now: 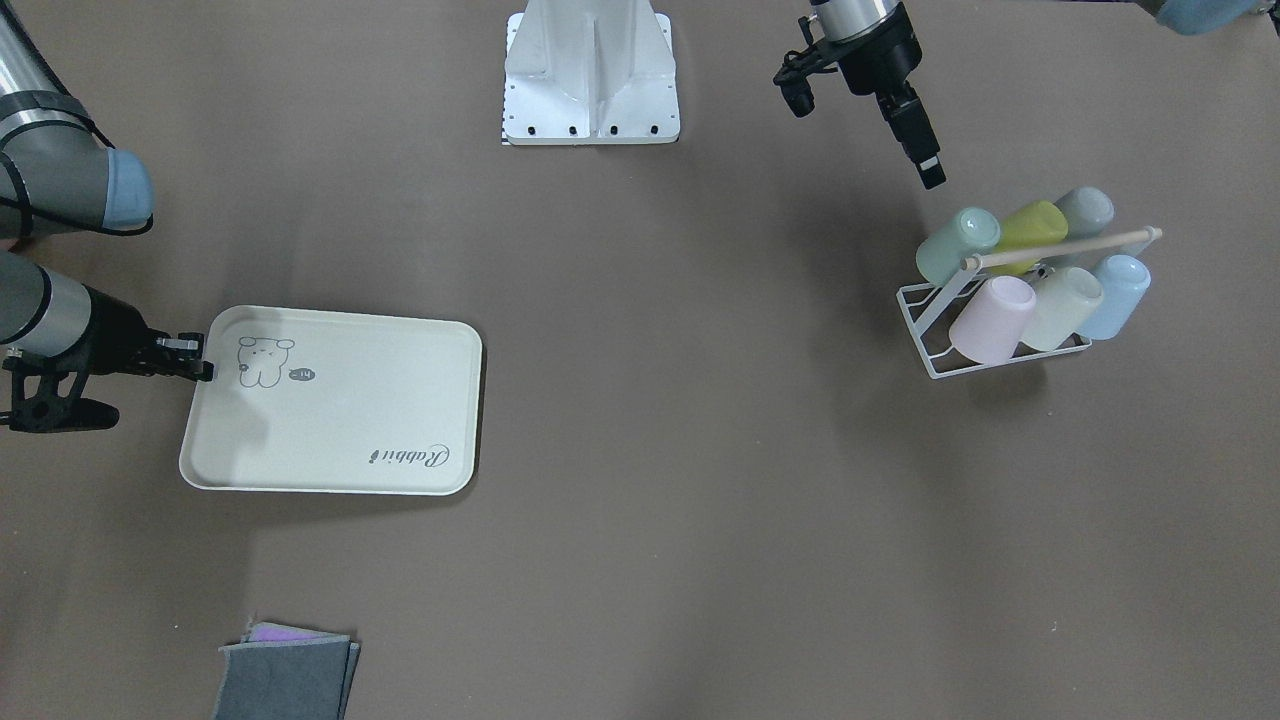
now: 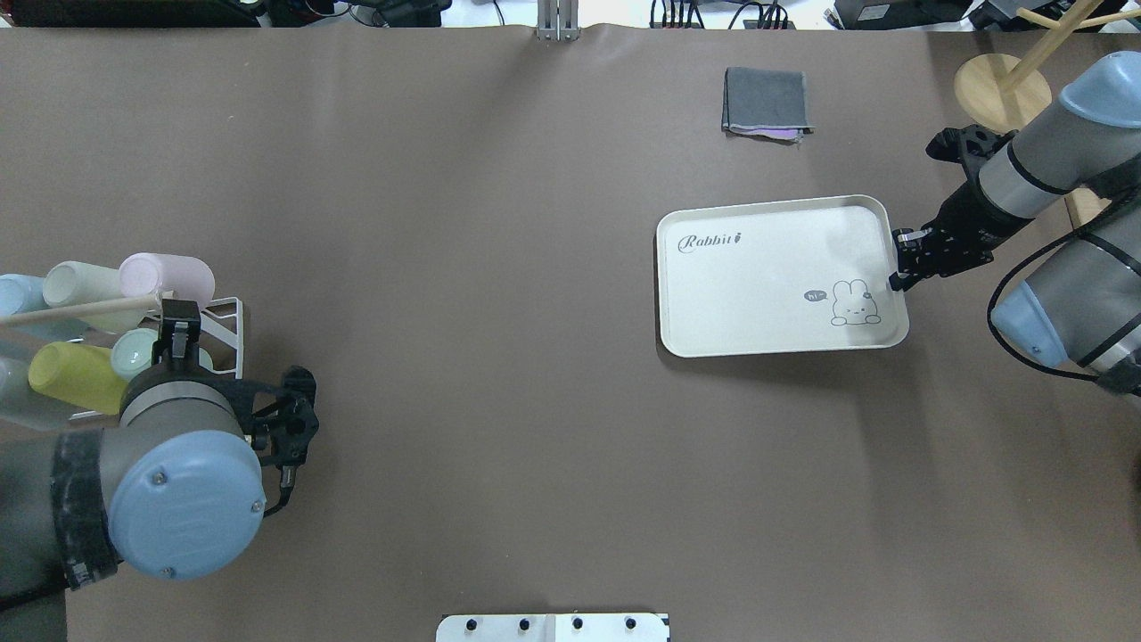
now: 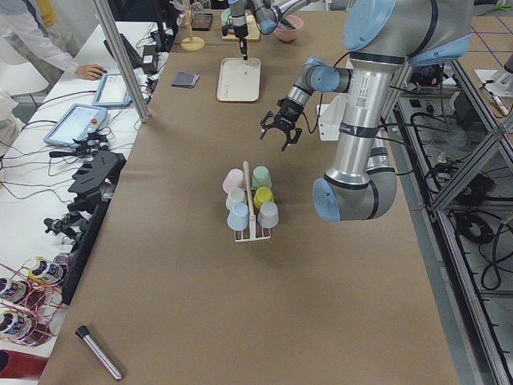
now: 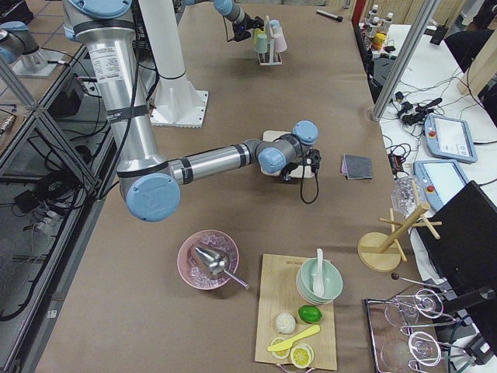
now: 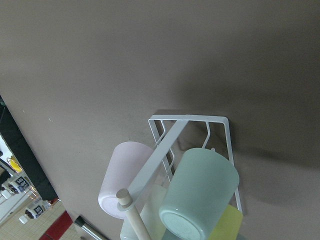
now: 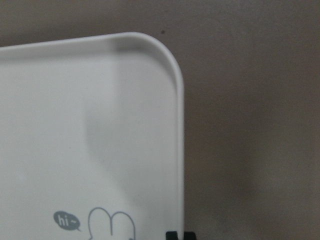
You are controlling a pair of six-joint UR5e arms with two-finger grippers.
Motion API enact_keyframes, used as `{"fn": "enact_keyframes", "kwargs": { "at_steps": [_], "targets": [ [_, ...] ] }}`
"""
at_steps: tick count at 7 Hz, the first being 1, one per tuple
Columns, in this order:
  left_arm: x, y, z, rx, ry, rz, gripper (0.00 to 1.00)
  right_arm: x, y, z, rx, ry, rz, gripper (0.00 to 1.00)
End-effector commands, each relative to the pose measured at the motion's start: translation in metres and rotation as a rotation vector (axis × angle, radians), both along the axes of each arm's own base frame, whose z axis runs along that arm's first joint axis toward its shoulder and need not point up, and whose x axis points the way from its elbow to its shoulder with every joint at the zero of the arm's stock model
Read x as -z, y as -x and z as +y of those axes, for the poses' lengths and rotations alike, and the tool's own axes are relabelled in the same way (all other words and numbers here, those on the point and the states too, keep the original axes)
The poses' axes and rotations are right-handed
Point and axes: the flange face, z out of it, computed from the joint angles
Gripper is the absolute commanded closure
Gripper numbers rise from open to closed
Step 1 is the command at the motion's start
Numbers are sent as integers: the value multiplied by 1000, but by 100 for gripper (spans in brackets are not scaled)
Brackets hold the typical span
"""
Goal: Pick up and place green cup on tray
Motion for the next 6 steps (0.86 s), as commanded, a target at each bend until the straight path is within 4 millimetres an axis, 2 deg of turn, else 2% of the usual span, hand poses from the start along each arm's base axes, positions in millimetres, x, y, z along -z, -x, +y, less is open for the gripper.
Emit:
{"fn": "enact_keyframes", "kwargs": {
  "at_steps": [1, 3, 4, 6],
  "targets": [
    [-21, -28, 31, -123, -66, -135, 3, 32, 0, 1, -21, -1, -33, 100],
    [-33, -43, 57, -195, -99, -251, 4, 52, 4, 1, -36, 8, -52, 100],
    [-38, -44, 62, -214, -121, -313, 6, 70, 11, -3, -32, 8, -76, 100],
    [-62, -60, 60, -225, -146, -417, 6, 111, 53, 2, -5, 24, -107, 100]
  ]
}}
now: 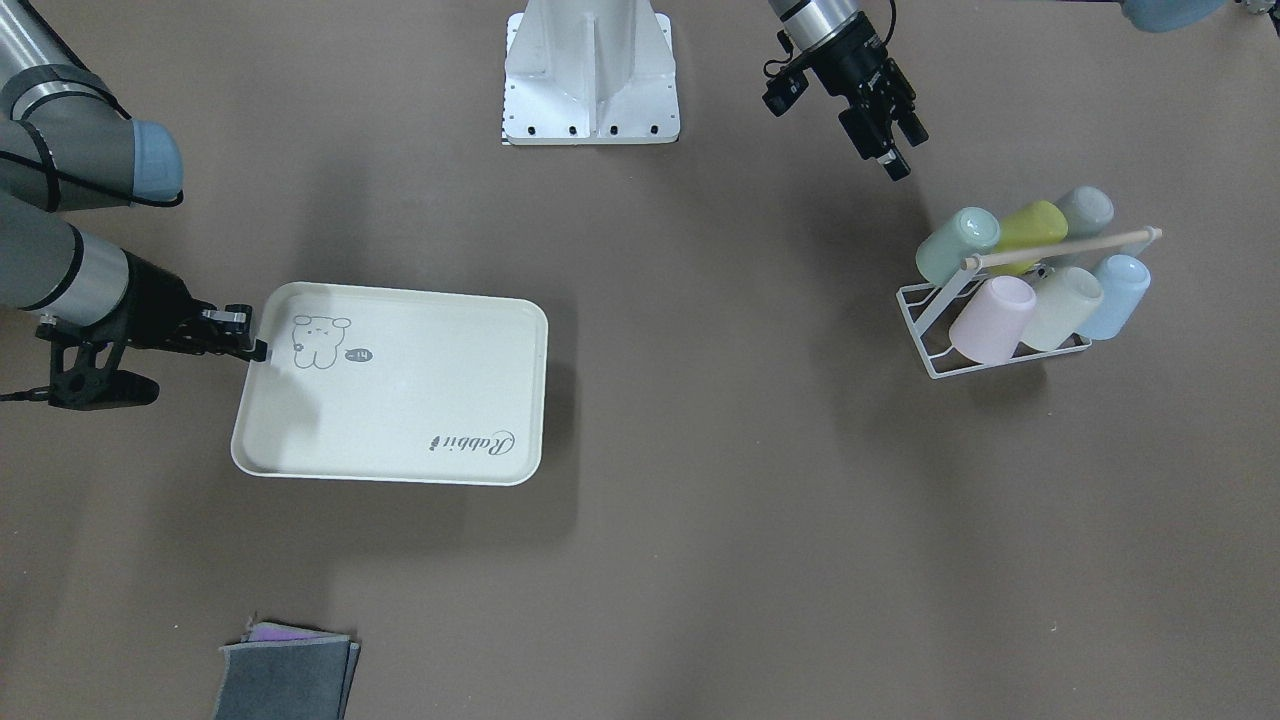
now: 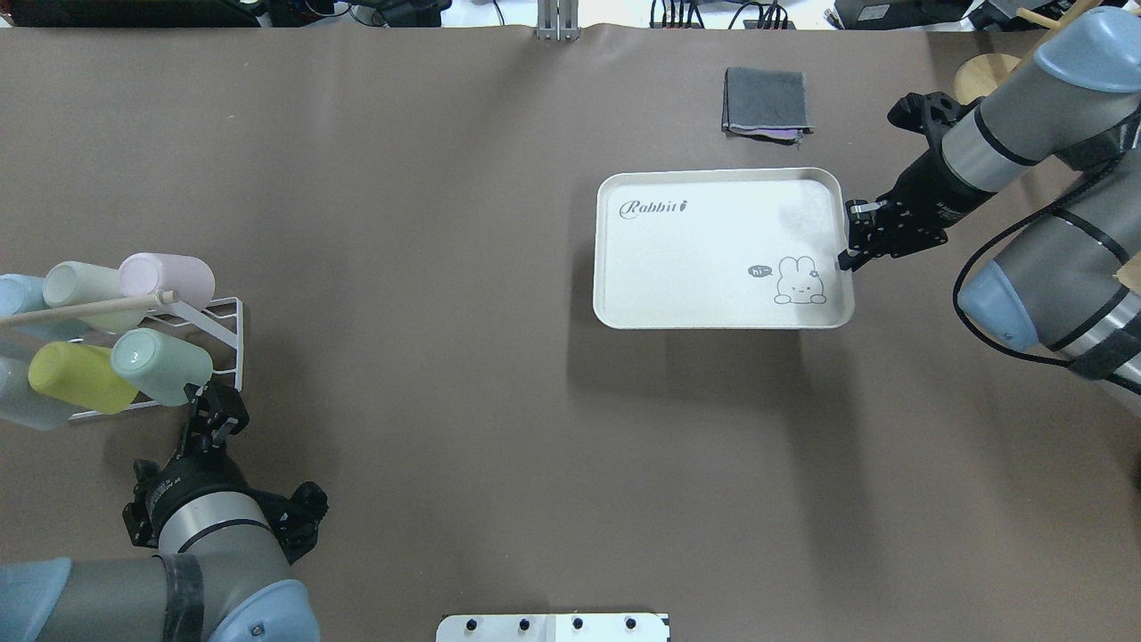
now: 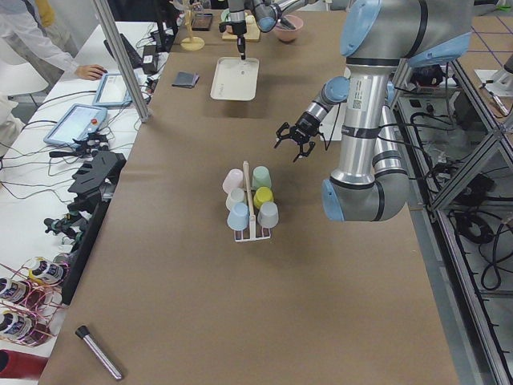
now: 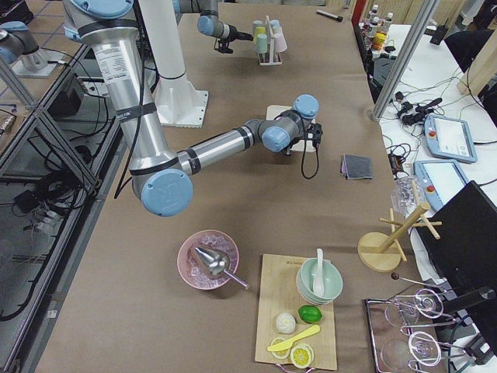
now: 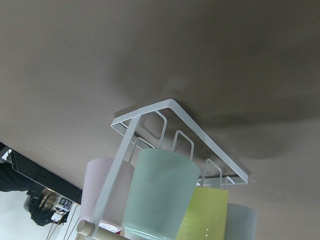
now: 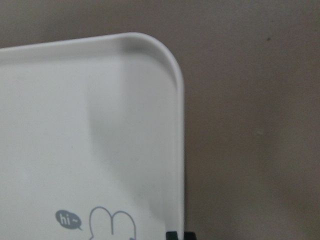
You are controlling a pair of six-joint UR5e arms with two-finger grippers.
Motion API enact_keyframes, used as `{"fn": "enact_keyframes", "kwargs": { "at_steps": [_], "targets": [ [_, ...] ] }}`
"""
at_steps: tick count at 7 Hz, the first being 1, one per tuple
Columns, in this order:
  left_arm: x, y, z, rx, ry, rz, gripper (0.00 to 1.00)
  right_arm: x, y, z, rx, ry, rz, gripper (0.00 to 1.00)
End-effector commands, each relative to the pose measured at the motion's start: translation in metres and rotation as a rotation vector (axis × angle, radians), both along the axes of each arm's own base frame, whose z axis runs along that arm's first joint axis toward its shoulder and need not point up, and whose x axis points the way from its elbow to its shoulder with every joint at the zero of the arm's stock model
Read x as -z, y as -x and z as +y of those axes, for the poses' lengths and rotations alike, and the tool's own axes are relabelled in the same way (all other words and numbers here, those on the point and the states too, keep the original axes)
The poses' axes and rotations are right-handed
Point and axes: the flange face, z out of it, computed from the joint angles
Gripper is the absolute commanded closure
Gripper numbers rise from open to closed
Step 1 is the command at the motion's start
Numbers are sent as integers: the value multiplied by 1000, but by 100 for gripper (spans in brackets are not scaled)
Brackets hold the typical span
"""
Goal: Pick up and place green cup on tray
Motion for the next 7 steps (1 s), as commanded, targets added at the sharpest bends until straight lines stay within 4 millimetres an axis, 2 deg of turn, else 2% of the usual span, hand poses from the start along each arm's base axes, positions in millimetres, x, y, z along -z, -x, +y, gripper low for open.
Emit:
{"fn": "enact_keyframes", "kwargs": {
  "at_steps": [1, 2, 3, 4, 6, 7],
  "targets": [
    [-22, -16, -1, -12, -31, -88, 6, 37, 48, 12, 60, -18, -30, 100],
    [-27, -20, -3, -39, -41, -123, 7, 55, 80, 18, 90, -25, -38, 100],
    [-29, -22, -6, -43, -66, -134, 7, 69, 102, 20, 91, -31, -32, 100],
    [-39, -25, -6, -44, -74, -150, 7, 85, 132, 24, 87, -34, -19, 100],
    [-91, -34, -9, -48, -93, -182, 7, 117, 182, 45, 95, -51, -13, 100],
    [-103, -35, -9, -49, -93, -174, 6, 135, 205, 59, 93, -63, -14, 100]
  ]
}}
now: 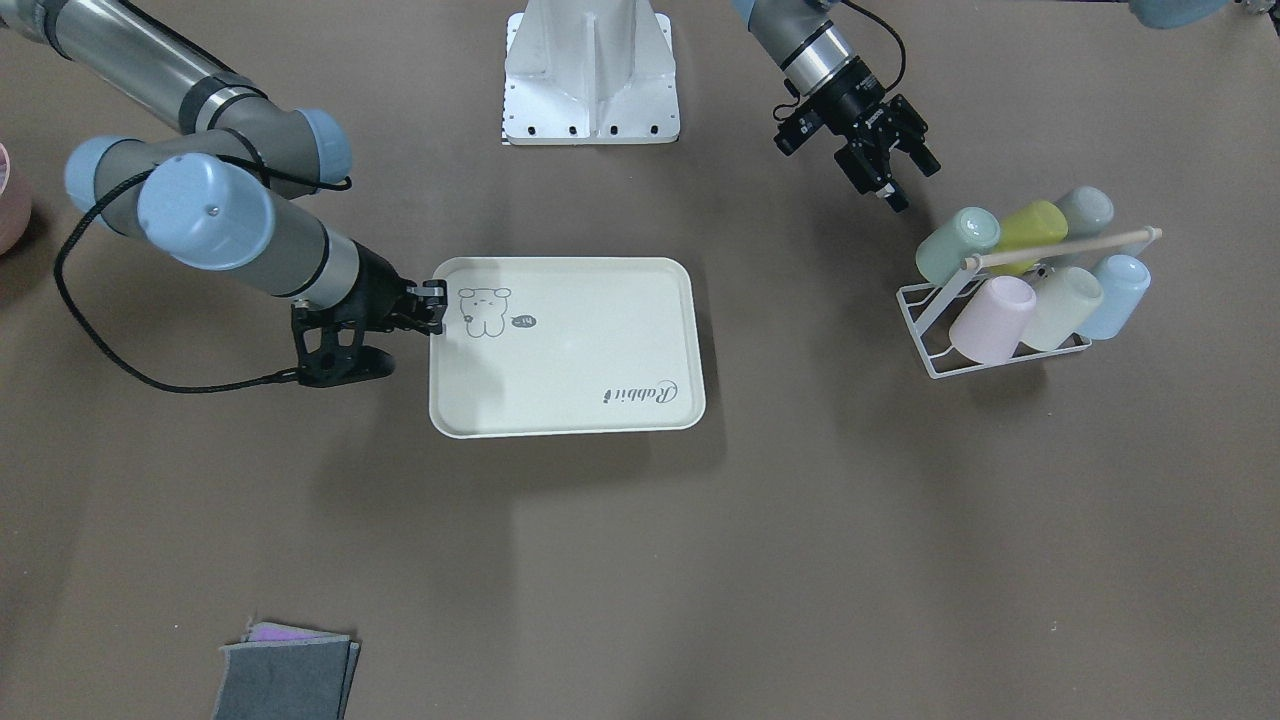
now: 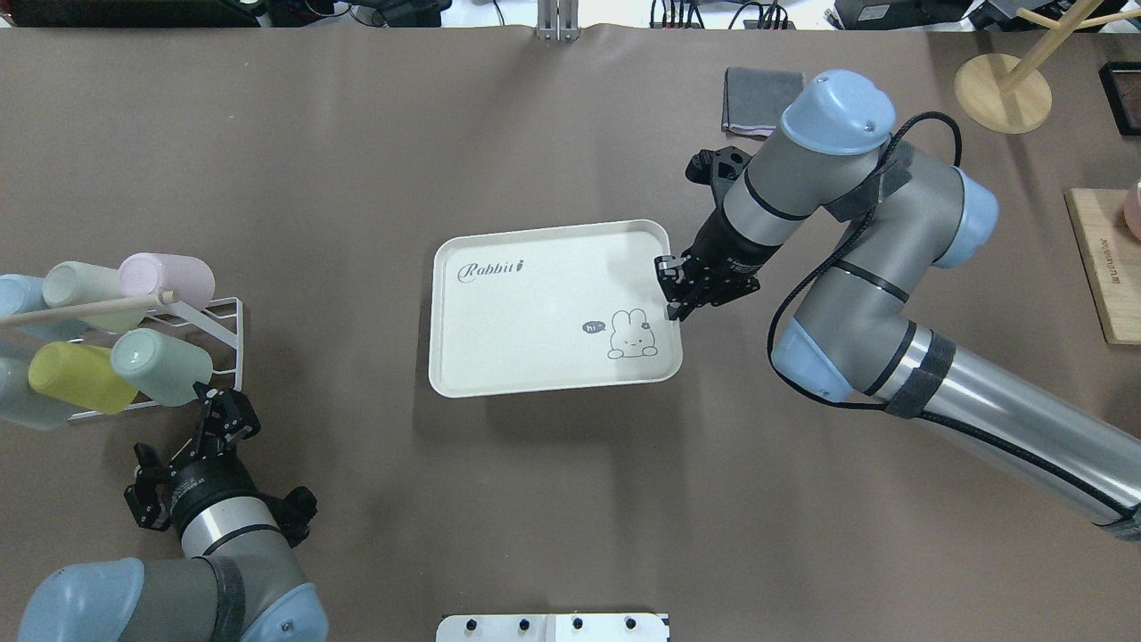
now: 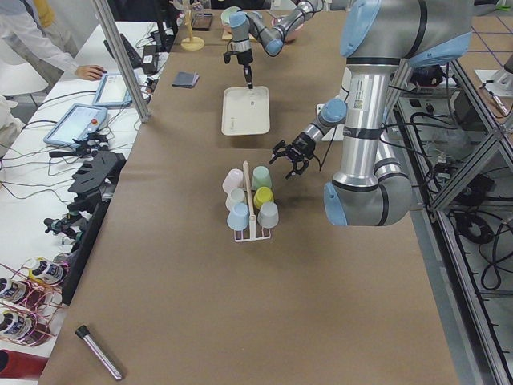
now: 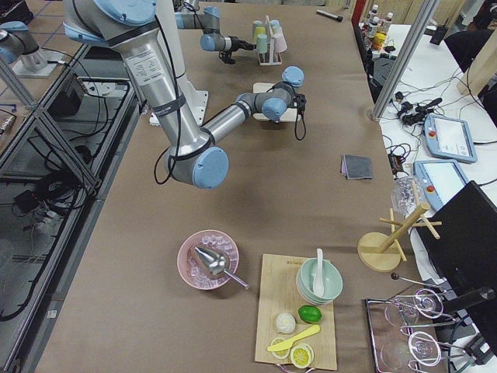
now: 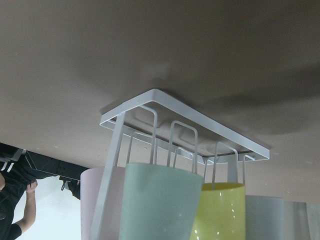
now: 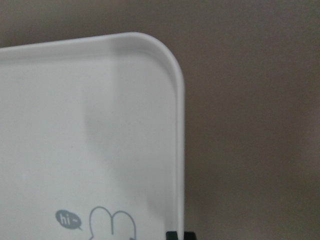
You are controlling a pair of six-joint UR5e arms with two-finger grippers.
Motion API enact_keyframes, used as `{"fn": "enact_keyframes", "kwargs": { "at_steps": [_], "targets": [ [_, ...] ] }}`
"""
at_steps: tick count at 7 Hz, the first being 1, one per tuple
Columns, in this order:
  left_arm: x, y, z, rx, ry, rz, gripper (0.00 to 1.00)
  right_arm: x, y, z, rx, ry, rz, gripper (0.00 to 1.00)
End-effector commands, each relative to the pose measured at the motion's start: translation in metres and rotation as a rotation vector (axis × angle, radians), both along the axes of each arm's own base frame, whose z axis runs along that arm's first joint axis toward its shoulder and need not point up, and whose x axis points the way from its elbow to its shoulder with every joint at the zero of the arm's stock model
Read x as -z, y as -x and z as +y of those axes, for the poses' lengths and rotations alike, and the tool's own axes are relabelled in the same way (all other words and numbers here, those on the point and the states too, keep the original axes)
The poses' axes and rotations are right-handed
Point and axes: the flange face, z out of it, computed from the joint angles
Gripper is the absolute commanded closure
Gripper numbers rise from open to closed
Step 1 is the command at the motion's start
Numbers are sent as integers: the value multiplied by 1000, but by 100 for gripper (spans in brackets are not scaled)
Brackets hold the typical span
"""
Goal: Pick up and place green cup on tray
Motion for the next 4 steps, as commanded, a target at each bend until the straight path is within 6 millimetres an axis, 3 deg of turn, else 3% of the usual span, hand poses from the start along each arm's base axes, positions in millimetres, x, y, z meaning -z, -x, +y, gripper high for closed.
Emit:
{"fn": "enact_keyframes", "kwargs": {
  "at_steps": [1, 4],
  "targets": [
    [-23, -1, -1, -3, -4, -3, 7, 30, 41, 26, -2, -16, -2, 100],
    [-27, -2, -6, -3, -13, -17, 7, 31, 55, 37, -8, -10, 9, 100]
  ]
}}
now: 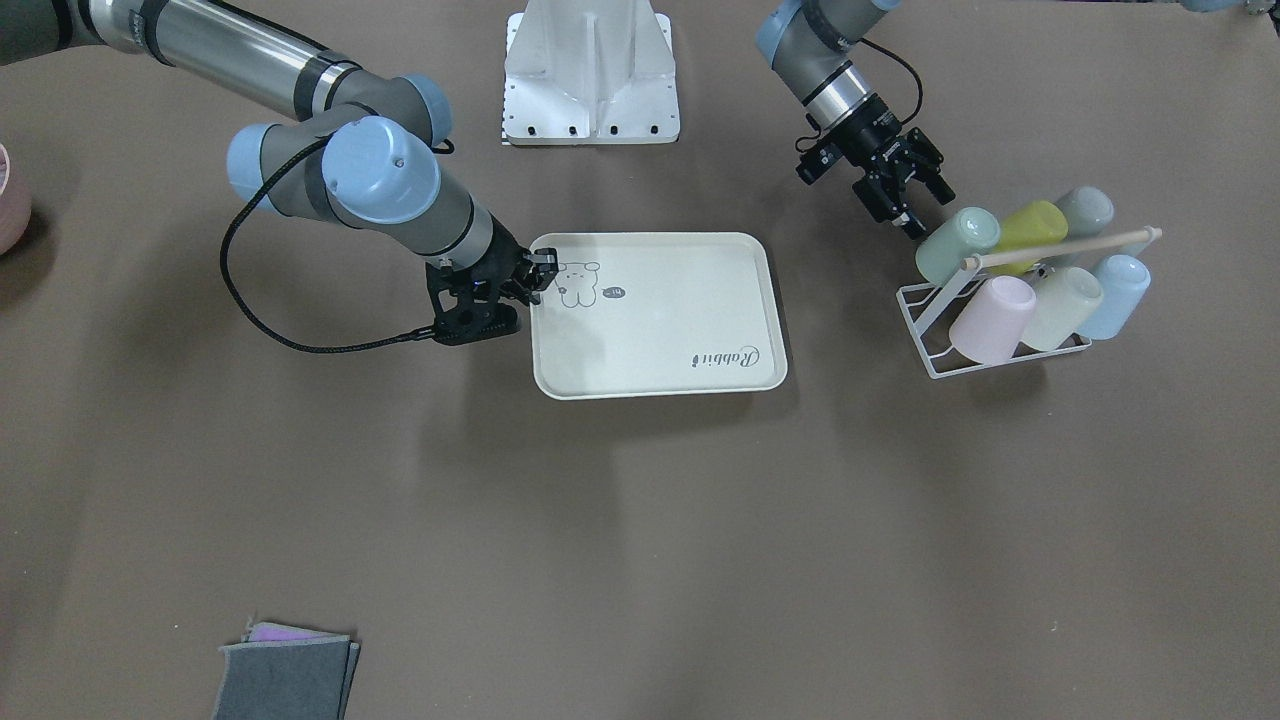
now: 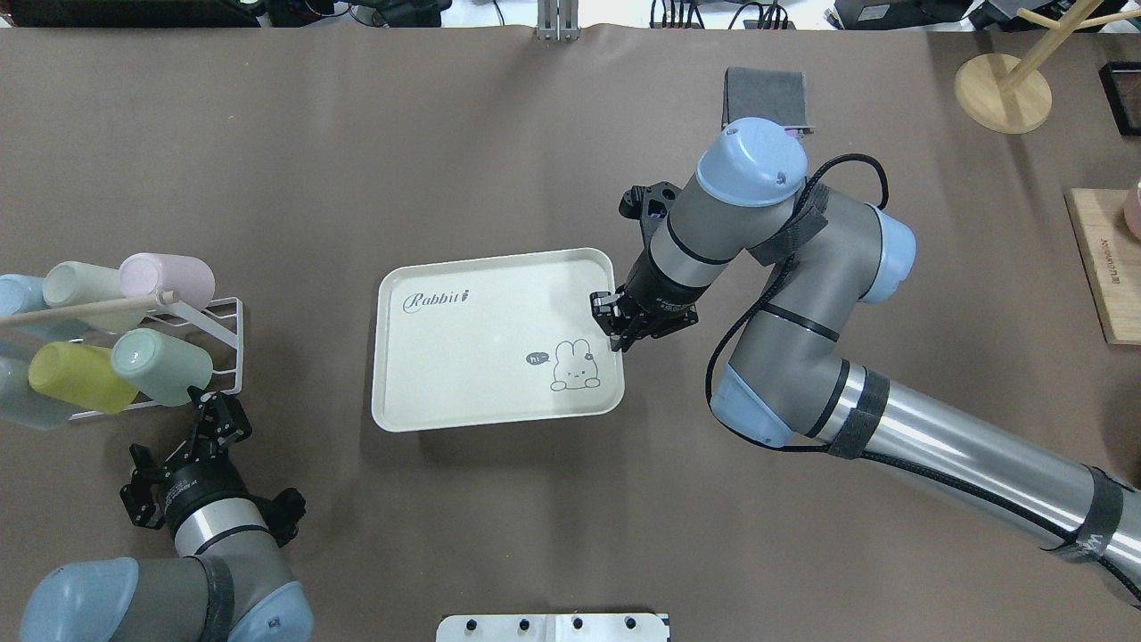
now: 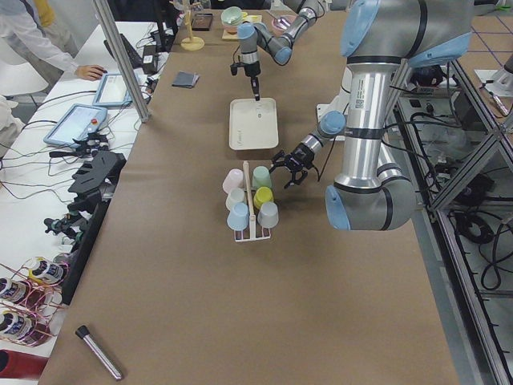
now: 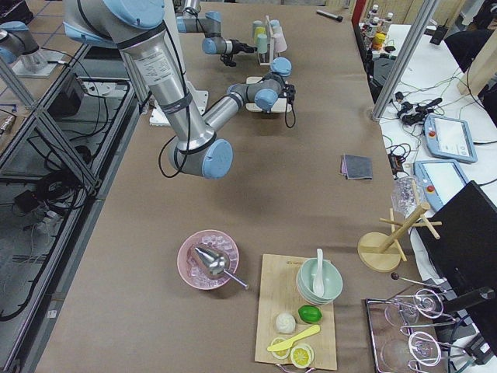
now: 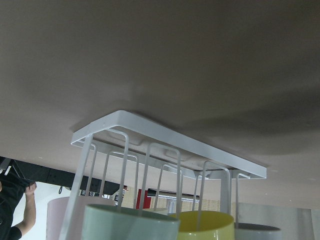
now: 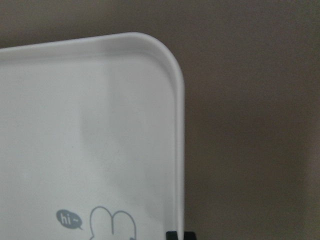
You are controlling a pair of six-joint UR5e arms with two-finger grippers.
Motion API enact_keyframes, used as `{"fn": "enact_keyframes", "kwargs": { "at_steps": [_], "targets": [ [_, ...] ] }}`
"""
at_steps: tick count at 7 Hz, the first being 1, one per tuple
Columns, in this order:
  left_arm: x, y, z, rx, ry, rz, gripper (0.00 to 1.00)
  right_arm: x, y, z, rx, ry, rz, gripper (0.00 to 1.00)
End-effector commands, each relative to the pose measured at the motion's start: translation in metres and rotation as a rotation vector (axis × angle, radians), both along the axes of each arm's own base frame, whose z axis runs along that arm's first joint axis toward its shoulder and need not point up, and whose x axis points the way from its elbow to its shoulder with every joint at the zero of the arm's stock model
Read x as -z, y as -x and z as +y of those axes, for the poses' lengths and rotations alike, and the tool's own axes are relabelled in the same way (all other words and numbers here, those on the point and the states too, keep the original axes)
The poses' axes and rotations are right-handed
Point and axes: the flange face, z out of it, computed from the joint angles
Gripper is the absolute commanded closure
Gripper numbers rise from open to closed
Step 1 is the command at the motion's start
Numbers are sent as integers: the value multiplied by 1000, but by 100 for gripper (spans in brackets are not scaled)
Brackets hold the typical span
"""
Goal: Pick up and place green cup on tray
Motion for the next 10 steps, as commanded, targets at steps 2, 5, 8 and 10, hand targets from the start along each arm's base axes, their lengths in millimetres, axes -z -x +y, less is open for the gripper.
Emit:
{"fn": "enact_keyframes", "kwargs": {
  "at_steps": [2, 5, 8, 10],
  "targets": [
    [28, 6, -5, -105, 31, -23, 5, -6, 6, 1, -28, 16, 21, 100],
    [16, 6, -16, -82, 22, -11, 4, -9, 7, 2, -28, 19, 26, 71],
    [-3, -1, -32, -46, 6, 5, 3, -13, -10, -14, -57, 26, 28, 0],
    [-7, 9, -39, -38, -18, -14, 3, -36, -49, -43, -89, 38, 36, 0]
  ]
}}
